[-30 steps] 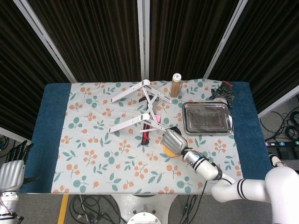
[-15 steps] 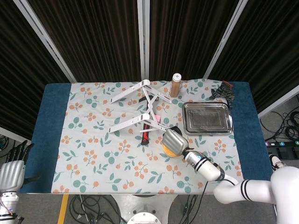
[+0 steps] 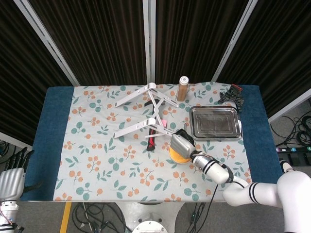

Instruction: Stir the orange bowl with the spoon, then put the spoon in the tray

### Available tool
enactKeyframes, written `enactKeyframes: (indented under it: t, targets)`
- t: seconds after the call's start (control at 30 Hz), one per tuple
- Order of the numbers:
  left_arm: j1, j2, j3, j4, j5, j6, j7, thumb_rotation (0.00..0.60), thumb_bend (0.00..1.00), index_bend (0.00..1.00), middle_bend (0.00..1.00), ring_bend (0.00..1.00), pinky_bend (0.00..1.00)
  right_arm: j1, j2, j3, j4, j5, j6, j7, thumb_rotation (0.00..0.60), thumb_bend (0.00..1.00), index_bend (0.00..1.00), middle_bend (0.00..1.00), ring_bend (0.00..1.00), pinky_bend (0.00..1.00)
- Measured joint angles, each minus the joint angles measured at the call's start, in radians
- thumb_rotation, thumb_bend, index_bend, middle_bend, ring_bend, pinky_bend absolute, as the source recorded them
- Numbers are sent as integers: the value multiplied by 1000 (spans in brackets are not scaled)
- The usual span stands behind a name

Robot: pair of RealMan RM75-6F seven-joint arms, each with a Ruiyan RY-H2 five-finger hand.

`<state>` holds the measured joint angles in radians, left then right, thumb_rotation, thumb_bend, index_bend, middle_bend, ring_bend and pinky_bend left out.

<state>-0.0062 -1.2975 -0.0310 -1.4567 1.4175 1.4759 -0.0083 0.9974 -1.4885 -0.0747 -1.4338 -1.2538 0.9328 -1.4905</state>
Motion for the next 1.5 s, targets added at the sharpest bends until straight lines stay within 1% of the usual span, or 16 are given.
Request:
enactKeyframes:
  t: [0.13,0.3,0.53,0.87,1.03,1.17,1.33,1.5]
  targets:
    - [2,0,0,-3,4,6,2,600,68,162,75,44,86,15,37,11,-35,-31,6,-6,600,373,721,995,1000,1000]
    - [6,-1,2,-11,4,11,8,600,68,162,76,45,86,42,50,15,-72,-74,-18,-20,600,372,721,995,1000,1000]
    - [10,-3,3,-11,1,10,10,600,68,162,75,45,86,65,48,3,-74,-97,-61,-91,600,379,708,995,1000,981]
    - [10,-3,3,-8,3,9,3,600,68,162,75,45,86,53,41,-11,-72,-120,-50,-177,600,393,705,995,1000,954]
    - [13,-7,5,-5,5,11,-5,600,68,162,75,45,86,37,23,-6,-82,-112,-38,-172,600,393,706,995,1000,951]
    - [15,-10,6,-3,7,12,-13,600,68,162,75,45,86,19,-13,-12,-67,-116,-23,-189,600,392,704,995,1000,951]
    - [19,-13,9,7,7,12,-26,600,68,162,76,45,86,-30,-74,-16,-5,-91,28,-256,600,387,704,995,1000,951]
    - [21,-15,8,19,6,11,-37,600,68,162,76,44,86,-77,-98,-6,30,-50,100,-320,600,382,704,995,1000,951]
